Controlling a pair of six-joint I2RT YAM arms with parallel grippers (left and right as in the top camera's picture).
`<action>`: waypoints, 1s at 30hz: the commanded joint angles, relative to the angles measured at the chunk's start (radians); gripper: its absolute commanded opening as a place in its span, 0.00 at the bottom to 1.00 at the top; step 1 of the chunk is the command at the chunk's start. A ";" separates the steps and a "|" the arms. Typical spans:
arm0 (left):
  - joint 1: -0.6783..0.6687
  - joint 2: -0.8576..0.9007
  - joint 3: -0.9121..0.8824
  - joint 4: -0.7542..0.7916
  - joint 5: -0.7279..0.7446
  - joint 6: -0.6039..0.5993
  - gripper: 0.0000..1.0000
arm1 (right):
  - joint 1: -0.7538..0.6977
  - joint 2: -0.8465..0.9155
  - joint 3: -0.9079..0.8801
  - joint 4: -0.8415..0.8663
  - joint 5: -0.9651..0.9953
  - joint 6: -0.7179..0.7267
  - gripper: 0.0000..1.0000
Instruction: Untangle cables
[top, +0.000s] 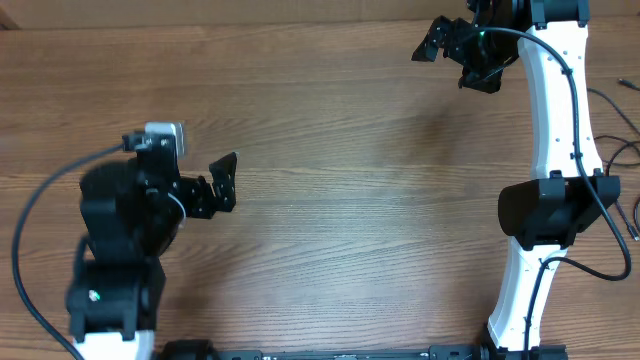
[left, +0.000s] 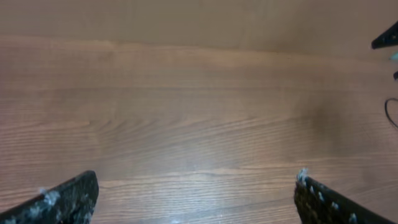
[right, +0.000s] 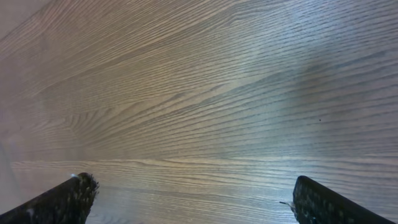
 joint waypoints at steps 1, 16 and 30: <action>-0.008 -0.124 -0.148 0.164 -0.005 -0.091 1.00 | -0.001 -0.042 0.012 0.002 -0.005 0.000 1.00; -0.008 -0.472 -0.588 0.652 -0.005 -0.139 0.99 | -0.001 -0.042 0.012 0.002 -0.005 0.000 1.00; -0.004 -0.660 -0.869 1.056 -0.054 -0.141 1.00 | -0.001 -0.042 0.012 0.002 -0.005 0.000 1.00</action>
